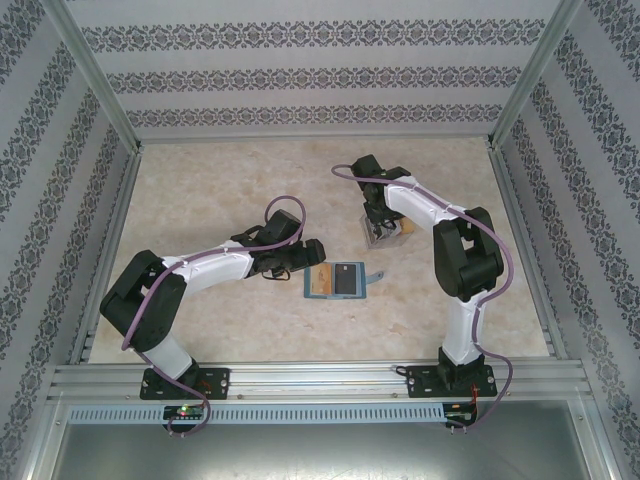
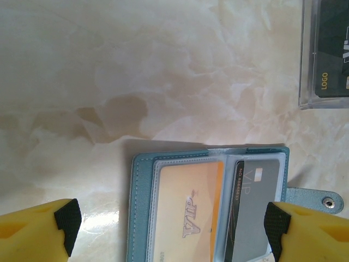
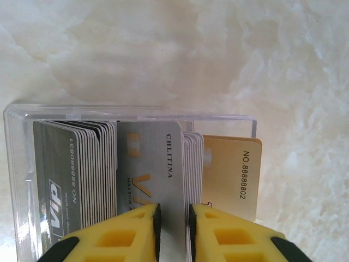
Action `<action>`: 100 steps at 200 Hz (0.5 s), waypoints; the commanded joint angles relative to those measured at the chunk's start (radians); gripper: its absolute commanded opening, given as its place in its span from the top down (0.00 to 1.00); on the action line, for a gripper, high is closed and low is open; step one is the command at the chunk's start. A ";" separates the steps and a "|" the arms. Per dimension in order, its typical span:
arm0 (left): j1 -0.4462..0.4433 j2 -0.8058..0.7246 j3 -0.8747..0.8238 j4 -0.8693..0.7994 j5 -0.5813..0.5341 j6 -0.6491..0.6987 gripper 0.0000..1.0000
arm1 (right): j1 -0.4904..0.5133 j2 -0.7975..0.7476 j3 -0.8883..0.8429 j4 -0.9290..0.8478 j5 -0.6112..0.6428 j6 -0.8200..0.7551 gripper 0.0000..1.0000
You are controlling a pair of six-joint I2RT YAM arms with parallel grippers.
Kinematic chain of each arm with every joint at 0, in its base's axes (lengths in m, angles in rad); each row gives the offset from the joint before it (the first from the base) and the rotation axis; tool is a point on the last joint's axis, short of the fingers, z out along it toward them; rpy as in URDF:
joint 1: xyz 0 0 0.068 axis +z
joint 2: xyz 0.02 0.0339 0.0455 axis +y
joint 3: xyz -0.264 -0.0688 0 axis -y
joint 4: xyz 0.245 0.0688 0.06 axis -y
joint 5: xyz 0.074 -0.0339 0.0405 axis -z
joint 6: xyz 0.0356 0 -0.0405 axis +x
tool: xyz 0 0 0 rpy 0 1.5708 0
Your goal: Put the credit cards into the card holder
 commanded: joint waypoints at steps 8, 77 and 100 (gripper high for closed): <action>0.005 0.000 0.025 0.005 0.010 0.002 0.11 | -0.008 -0.046 -0.017 -0.005 0.041 -0.003 0.82; 0.005 0.004 0.025 0.006 0.015 0.000 0.11 | -0.013 -0.076 -0.018 -0.008 0.026 0.000 0.91; 0.005 0.003 0.027 0.005 0.015 0.000 0.11 | -0.016 -0.089 -0.017 -0.014 -0.010 0.005 0.93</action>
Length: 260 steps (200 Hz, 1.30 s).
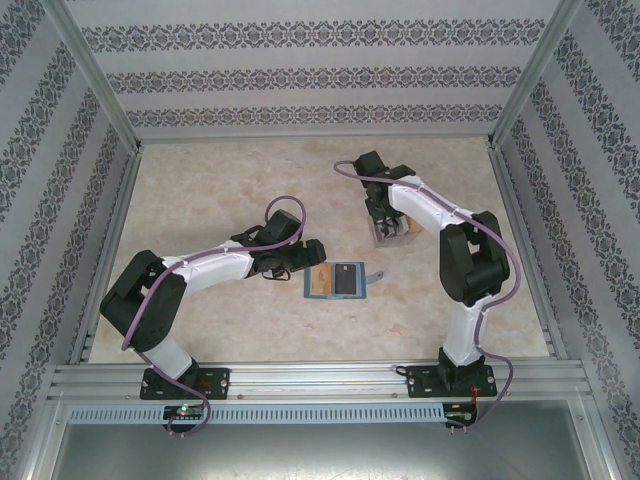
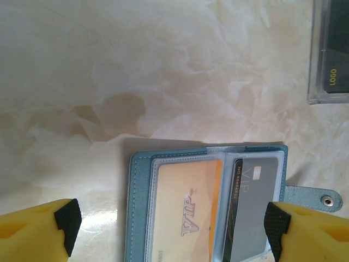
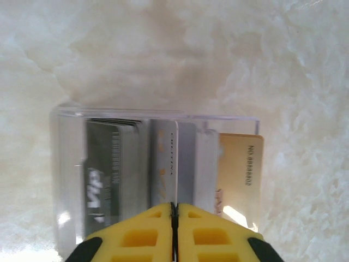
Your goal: Put the credit cards into the card holder
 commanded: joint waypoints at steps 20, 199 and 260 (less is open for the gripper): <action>0.004 0.000 0.029 0.000 0.003 0.002 0.11 | -0.017 -0.071 -0.014 -0.028 -0.068 0.026 0.96; 0.022 0.016 -0.071 0.054 0.104 -0.036 0.24 | 0.062 -0.586 -0.797 0.535 -0.663 0.587 1.00; 0.022 0.037 -0.068 0.064 0.124 -0.033 0.35 | 0.077 -0.552 -0.842 0.581 -0.646 0.554 1.00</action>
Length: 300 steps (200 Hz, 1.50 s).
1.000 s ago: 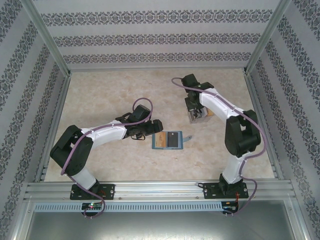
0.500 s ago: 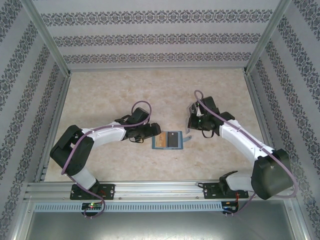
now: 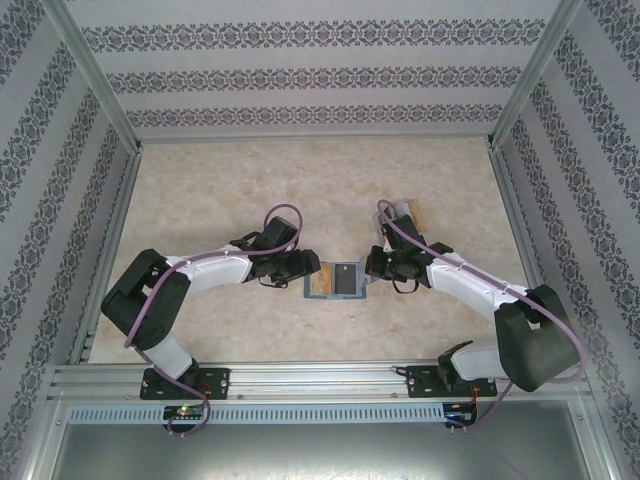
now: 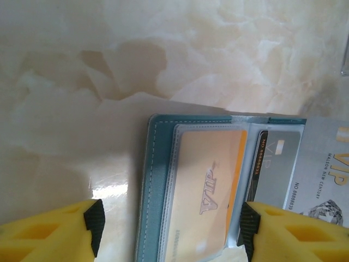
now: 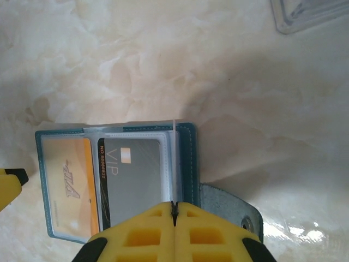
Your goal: Put the credit cards into the card holder
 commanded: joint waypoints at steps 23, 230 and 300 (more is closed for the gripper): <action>0.009 0.041 -0.001 0.032 0.033 -0.003 0.40 | 0.029 0.029 -0.064 0.132 -0.014 -0.004 1.00; -0.014 0.070 -0.008 0.079 0.044 -0.036 0.70 | 0.050 -0.082 -0.023 0.166 -0.128 0.043 0.99; -0.025 0.037 -0.026 0.077 0.004 -0.056 0.72 | 0.079 -0.022 -0.001 0.180 -0.127 0.073 0.99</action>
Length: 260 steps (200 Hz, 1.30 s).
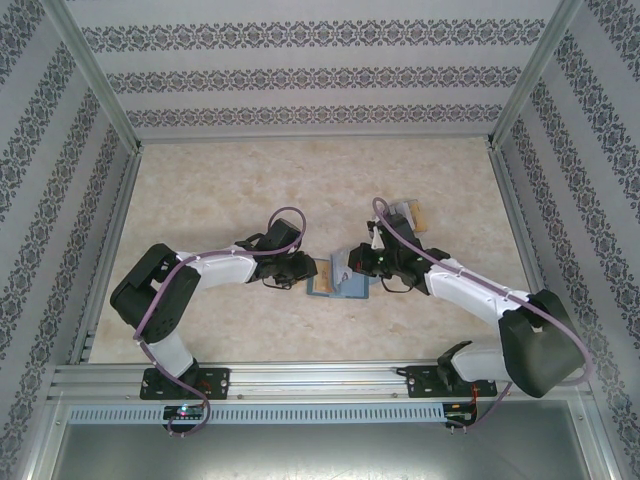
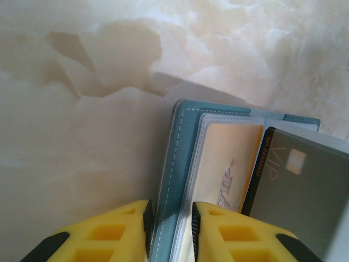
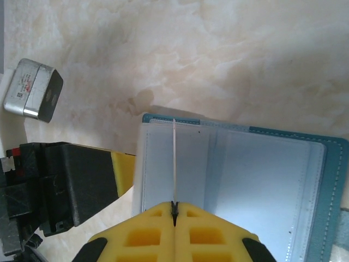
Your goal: Put the credit cards into the card holder
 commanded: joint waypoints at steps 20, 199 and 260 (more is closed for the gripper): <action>-0.015 -0.048 -0.030 -0.019 -0.084 -0.022 0.70 | 0.005 -0.015 0.020 -0.062 0.081 0.003 1.00; -0.023 0.006 0.029 -0.009 -0.025 0.022 0.55 | 0.059 0.007 -0.154 0.268 0.038 0.204 1.00; -0.025 0.024 0.027 -0.001 -0.013 0.022 0.56 | 0.064 0.094 -0.207 0.358 0.046 0.196 1.00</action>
